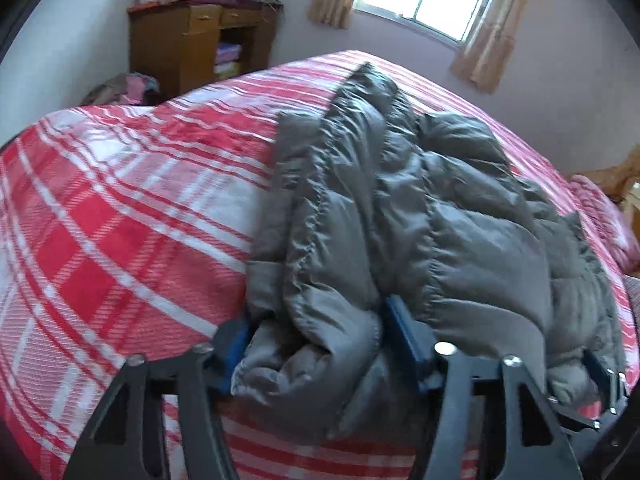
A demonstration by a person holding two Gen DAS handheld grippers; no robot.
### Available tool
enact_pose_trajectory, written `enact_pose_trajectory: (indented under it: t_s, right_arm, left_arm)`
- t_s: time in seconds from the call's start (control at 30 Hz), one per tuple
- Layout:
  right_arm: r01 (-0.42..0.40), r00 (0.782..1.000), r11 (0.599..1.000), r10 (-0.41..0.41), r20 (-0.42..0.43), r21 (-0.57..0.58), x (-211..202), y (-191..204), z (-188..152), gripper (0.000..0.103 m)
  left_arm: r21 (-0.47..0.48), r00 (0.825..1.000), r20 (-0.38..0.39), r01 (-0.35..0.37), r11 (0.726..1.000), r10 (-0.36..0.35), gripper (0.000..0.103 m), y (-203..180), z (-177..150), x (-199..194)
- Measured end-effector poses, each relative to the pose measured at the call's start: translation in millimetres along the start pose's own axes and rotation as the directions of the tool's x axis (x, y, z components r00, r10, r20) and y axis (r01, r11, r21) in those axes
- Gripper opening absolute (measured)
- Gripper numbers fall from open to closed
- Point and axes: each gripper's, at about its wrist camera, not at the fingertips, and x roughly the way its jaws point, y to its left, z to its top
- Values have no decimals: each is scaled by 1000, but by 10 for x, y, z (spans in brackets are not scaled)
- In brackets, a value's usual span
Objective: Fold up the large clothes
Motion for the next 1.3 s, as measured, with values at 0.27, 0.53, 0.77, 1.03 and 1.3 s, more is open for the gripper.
enact_pose_trajectory:
  t_s: [0.27, 0.53, 0.77, 1.03, 1.3]
  right_arm:
    - [16, 1000, 1000, -16, -8, -14, -26, 55, 0, 102]
    - [62, 998, 997, -62, -4, -45, -166, 281, -35, 100]
    - [-140, 989, 987, 144, 40, -83, -493, 826, -49, 100]
    - [-145, 958, 988, 127, 258, 53, -1053, -152, -199, 103]
    - [119, 986, 930, -151, 67, 348, -583, -1863, -611, 103]
  left_arm:
    - [90, 997, 66, 41, 995, -47, 6, -96, 3, -191]
    - [76, 988, 127, 80, 994, -90, 5, 244, 41, -701]
    - [181, 961, 277, -63, 981, 10, 5, 288, 291, -1327]
    - [408, 926, 372, -106, 907, -59, 5, -731, 329, -1628]
    - [670, 929, 316, -77, 738, -190, 5, -2150, -166, -1199]
